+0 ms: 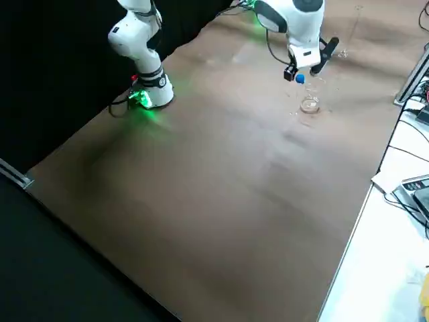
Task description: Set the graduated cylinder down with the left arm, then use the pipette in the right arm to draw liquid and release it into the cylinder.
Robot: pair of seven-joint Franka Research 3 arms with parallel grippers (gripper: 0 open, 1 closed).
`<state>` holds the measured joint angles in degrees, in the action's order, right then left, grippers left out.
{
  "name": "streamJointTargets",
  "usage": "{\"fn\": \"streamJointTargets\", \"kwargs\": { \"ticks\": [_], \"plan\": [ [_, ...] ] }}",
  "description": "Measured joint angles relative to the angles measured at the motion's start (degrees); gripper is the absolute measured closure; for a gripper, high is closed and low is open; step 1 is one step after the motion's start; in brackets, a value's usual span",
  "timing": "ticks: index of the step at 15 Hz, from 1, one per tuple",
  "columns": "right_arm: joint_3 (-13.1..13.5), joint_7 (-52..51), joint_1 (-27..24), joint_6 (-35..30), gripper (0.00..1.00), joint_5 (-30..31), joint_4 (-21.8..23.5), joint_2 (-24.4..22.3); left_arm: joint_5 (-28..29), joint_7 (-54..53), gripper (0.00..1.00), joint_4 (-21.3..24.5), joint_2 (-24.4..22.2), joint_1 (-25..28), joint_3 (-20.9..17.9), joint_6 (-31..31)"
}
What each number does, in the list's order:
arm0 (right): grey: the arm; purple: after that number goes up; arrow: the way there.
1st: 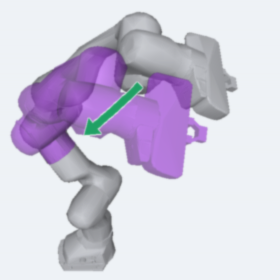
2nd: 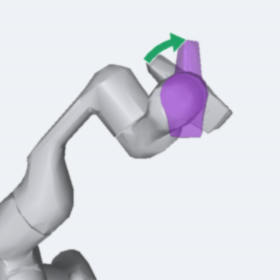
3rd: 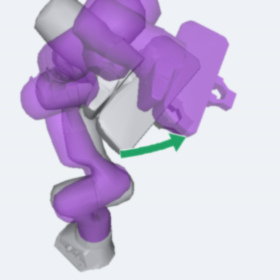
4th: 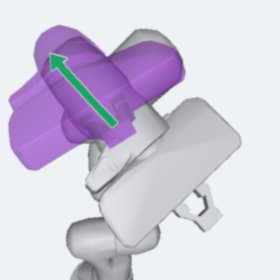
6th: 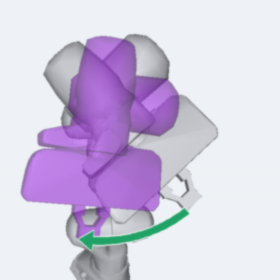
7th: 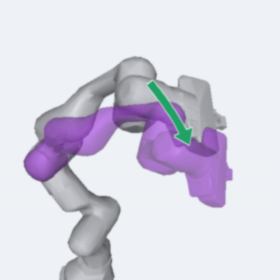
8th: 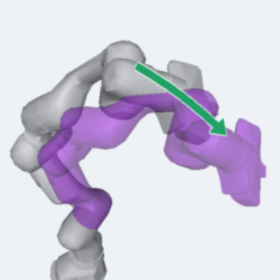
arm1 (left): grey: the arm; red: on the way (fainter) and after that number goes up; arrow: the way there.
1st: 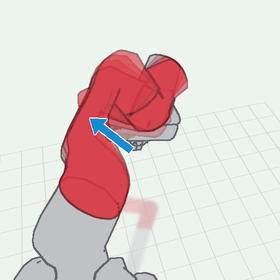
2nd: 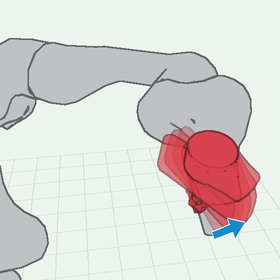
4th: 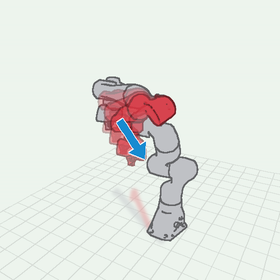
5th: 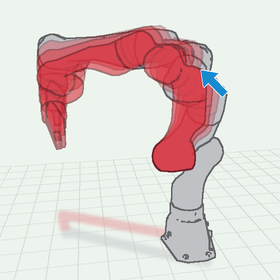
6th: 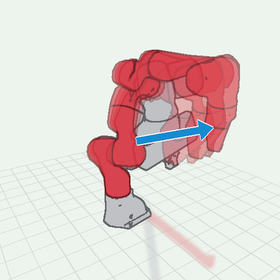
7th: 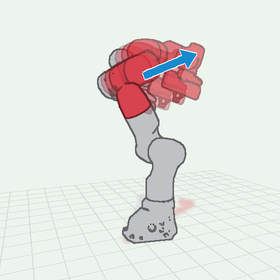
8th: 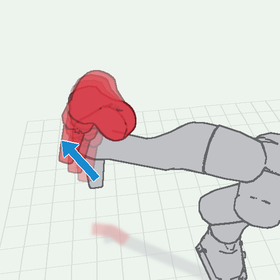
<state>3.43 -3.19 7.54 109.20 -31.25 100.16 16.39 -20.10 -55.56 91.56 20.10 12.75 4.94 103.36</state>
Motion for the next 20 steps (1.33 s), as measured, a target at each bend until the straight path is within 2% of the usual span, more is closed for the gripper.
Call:
{"fn": "streamJointTargets", "kwargs": {
  "ticks": [1,2,3,4,7,10,13,15,19,20],
  "plan": [
    [-0.03,0.27,0.43,2.43,0.16,-1.22,1.01,0.48,-2.64,-4.53,0.0,-0.07,1.41,0.48,0.01,1.01],
    [-0.05,1.3,1.15,4.94,0.23,-1.85,2.13,0.84,-5.39,-9.2,0.0,-0.11,2.83,0.88,0.01,1.66],
    [-0.08,2.7,1.98,6.9,0.25,-2.13,3.0,1.05,-8.35,-14.74,0.0,-0.14,4.28,1.31,0.02,2.24],
    [-0.11,4.63,3.3,8.7,0.27,-2.22,3.73,1.14,-15.24,-26.95,0.0,-0.22,7.04,2.06,0.06,2.87],
    [-0.11,5.38,3.95,10.36,0.3,-2.25,4.55,1.14,-27.47,-46.72,0.0,-0.13,11.18,3.5,0.06,2.83],
    [-0.11,5.52,4.41,11.99,0.32,-2.28,5.68,1.74,-37.29,-63.82,0.0,0.15,17.83,5.12,0.07,1.71],
    [-0.11,5.67,4.5,12.18,0.35,-2.31,5.93,2.62,-41.83,-77.24,0.0,-0.04,24.51,5.44,0.16,-2.81],
    [-0.11,5.98,4.58,12.18,0.36,-2.34,5.95,2.96,-44.86,-83.79,0.0,-0.17,27.32,5.03,0.71,-5.15],
    [-0.16,7.13,5.04,12.21,0.42,-2.52,5.94,3.48,-50.35,-87.34,0.0,-0.37,30.75,0.57,1.9,-5.82],
    [-0.16,7.46,5.22,12.25,0.48,-2.61,5.95,3.54,-51.13,-87.77,0.0,-0.42,31.26,-1.0,1.95,-5.82]
  ]
}}
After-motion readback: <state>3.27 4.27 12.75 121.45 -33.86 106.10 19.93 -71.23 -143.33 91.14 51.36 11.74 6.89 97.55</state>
